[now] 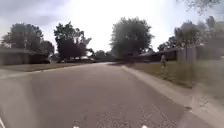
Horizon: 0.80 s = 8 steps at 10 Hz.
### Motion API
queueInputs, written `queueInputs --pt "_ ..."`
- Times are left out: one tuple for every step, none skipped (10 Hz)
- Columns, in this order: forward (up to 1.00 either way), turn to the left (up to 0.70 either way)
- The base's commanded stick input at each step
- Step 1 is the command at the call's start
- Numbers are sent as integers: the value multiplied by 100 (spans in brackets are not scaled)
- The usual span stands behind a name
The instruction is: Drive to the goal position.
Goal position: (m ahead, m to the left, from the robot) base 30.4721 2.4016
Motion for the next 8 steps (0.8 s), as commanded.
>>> queueInputs --pt "69 3" --pt "69 3" --pt "69 3" --pt "69 3" --pt "69 3" --pt "69 3" --pt "69 3" --pt "69 3"
